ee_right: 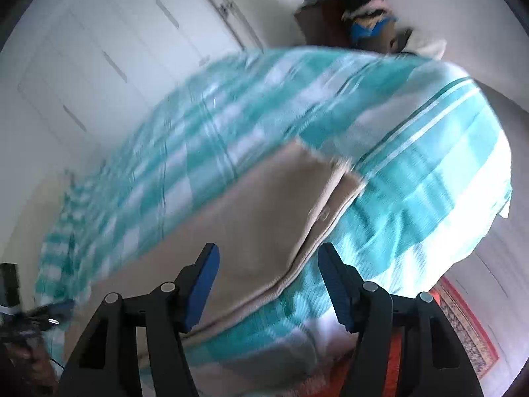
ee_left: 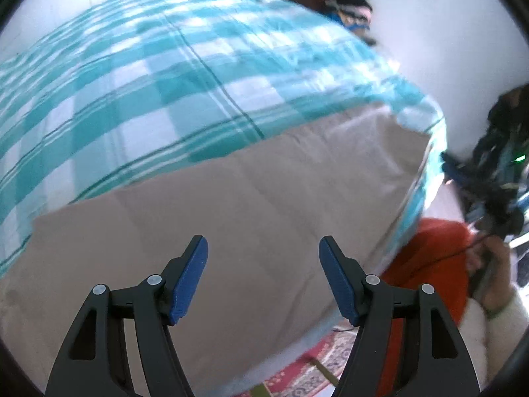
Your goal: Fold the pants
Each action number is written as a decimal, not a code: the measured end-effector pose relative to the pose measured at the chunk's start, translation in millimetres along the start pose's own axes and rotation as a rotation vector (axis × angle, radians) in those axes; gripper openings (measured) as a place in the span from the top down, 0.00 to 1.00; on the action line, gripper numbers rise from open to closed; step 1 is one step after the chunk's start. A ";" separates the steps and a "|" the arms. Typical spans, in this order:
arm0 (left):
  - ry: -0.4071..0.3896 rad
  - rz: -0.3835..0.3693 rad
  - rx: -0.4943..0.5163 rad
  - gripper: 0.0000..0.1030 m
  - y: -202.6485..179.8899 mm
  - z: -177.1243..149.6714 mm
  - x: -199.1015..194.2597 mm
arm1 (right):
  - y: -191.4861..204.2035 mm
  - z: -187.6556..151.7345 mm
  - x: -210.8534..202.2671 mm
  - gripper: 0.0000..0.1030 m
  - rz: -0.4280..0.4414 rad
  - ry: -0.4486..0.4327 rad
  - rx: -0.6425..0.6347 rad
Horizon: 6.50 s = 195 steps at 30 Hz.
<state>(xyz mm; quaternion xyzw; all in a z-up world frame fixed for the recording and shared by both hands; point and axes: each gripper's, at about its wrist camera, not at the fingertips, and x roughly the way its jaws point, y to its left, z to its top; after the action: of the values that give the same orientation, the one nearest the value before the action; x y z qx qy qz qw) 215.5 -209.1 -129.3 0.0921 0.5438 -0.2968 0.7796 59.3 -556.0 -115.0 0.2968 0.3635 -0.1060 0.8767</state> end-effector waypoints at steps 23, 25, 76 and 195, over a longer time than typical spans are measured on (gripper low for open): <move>0.035 0.086 0.135 0.27 -41.6 -54.9 49.2 | -79.8 29.5 46.4 0.38 0.293 0.162 0.432; 0.035 0.085 0.132 0.27 -41.6 -55.3 49.3 | -70.5 35.9 47.5 0.38 0.304 0.169 0.411; -0.160 0.125 -0.458 0.21 170.6 -136.3 -110.0 | 258.4 -87.5 112.5 0.61 0.288 0.361 -0.604; -0.550 -0.167 -1.372 0.79 405.2 -408.3 -135.3 | 475.6 -212.3 167.6 0.53 0.455 0.669 -1.183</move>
<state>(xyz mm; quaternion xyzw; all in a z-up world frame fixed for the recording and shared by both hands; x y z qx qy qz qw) 88.4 357.3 -239.7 -0.5348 0.3973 0.0391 0.7447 247.9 -43.0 -140.3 -0.1432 0.5384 0.3910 0.7326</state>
